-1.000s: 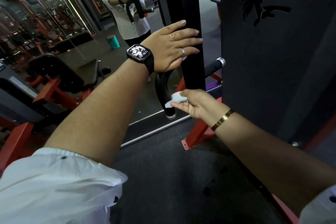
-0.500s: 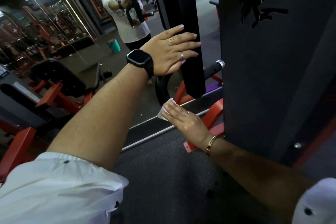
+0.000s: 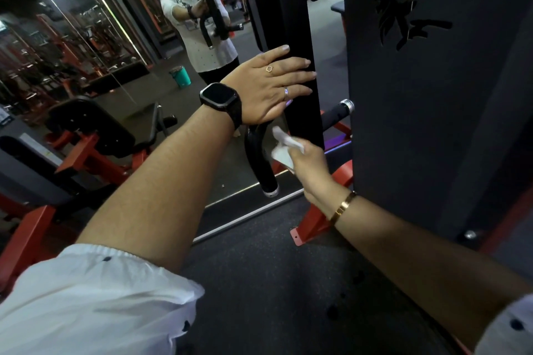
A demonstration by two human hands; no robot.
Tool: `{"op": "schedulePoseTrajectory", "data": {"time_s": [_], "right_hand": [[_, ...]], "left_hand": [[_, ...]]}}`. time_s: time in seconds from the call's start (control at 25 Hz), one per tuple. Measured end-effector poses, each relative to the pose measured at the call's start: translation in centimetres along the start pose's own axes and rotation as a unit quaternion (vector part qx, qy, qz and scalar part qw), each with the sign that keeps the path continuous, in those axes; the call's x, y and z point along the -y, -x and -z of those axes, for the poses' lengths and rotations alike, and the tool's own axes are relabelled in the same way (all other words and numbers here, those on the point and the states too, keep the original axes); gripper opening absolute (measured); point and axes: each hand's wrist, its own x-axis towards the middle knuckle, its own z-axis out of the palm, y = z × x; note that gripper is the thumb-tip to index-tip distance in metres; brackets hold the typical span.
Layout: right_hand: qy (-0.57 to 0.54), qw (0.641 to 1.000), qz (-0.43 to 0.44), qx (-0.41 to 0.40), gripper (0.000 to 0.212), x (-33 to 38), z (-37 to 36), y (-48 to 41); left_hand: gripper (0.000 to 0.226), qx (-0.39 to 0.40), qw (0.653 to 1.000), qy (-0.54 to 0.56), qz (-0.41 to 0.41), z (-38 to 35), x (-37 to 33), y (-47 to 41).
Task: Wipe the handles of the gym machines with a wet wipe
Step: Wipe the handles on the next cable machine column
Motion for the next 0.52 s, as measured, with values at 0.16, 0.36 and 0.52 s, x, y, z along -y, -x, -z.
{"op": "schedulePoseTrajectory", "data": {"time_s": [0.16, 0.36, 0.52], "right_hand": [[0.003, 0.997, 0.067, 0.039, 0.042, 1.9, -3.2, 2.6], [0.179, 0.976, 0.122, 0.007, 0.059, -3.9, -2.2, 5.4], [0.24, 0.971, 0.005, 0.007, 0.043, -5.0, -0.5, 6.2]], "left_hand": [[0.048, 0.002, 1.0, 0.004, 0.001, 0.2, 0.0, -0.1], [0.05, 0.016, 1.0, 0.004, 0.004, 0.0, 0.0, 0.0], [0.048, 0.006, 1.0, 0.013, 0.005, 0.0, -0.1, 0.0]]}}
